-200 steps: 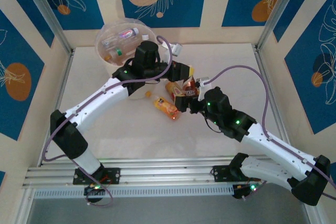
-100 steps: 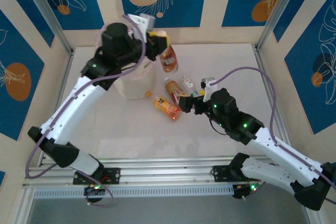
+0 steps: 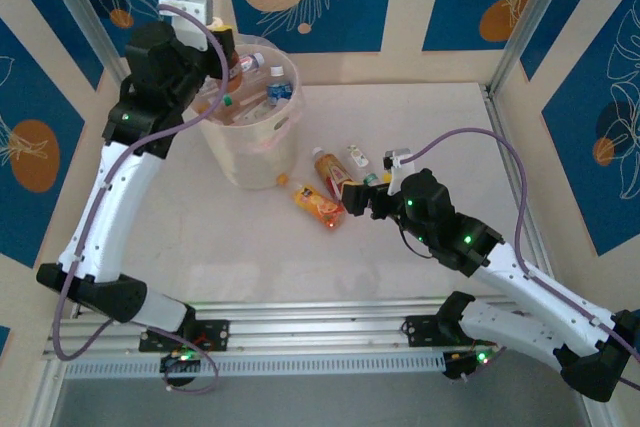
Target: Put the plastic bottles in the bin
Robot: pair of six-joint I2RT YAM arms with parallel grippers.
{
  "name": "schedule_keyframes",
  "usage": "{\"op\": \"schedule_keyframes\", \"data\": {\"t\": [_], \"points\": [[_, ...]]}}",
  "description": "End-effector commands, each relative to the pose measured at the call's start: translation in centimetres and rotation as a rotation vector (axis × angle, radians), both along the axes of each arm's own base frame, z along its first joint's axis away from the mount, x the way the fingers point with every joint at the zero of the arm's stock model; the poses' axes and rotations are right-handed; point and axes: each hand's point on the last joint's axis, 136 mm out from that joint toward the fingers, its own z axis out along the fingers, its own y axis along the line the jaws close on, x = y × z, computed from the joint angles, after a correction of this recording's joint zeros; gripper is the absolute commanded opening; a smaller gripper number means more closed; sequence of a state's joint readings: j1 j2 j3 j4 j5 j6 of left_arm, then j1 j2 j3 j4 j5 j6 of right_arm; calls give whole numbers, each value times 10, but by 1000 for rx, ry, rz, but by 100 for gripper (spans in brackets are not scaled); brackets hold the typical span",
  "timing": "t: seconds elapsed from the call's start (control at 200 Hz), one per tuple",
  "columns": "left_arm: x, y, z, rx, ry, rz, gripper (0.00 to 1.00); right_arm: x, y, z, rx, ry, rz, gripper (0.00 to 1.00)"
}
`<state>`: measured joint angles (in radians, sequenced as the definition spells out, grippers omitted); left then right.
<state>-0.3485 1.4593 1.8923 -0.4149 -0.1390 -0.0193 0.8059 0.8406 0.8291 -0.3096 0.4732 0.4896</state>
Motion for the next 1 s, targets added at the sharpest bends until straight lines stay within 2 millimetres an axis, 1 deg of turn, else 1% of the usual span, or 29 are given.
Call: {"op": "schedule_keyframes", "data": {"t": [0.0,0.125,0.3,0.46,0.565,0.725,0.83,0.995], "points": [[10,23,-3,70,29,60,1,-1,-5,13,25,-17,-27,99],[24,25,-26,83,122,38,2,-1,-6,13,26,-16,-31,99],[40,12,-57,71,230,-22,3,0,-6,13,25,-14,-35,99],[55,4,-83,92,333,-51,3,0,-8,13,20,-11,-47,99],[61,-2,-100,124,397,-82,3,1,-11,13,12,-12,-58,99],[67,-4,-125,163,488,-95,4,2,-12,14,10,-14,-67,99],[70,-6,-138,185,523,-112,7,2,-13,12,9,-12,-72,99],[76,-8,-160,231,573,-123,7,4,-15,11,8,-6,-87,99]]}}
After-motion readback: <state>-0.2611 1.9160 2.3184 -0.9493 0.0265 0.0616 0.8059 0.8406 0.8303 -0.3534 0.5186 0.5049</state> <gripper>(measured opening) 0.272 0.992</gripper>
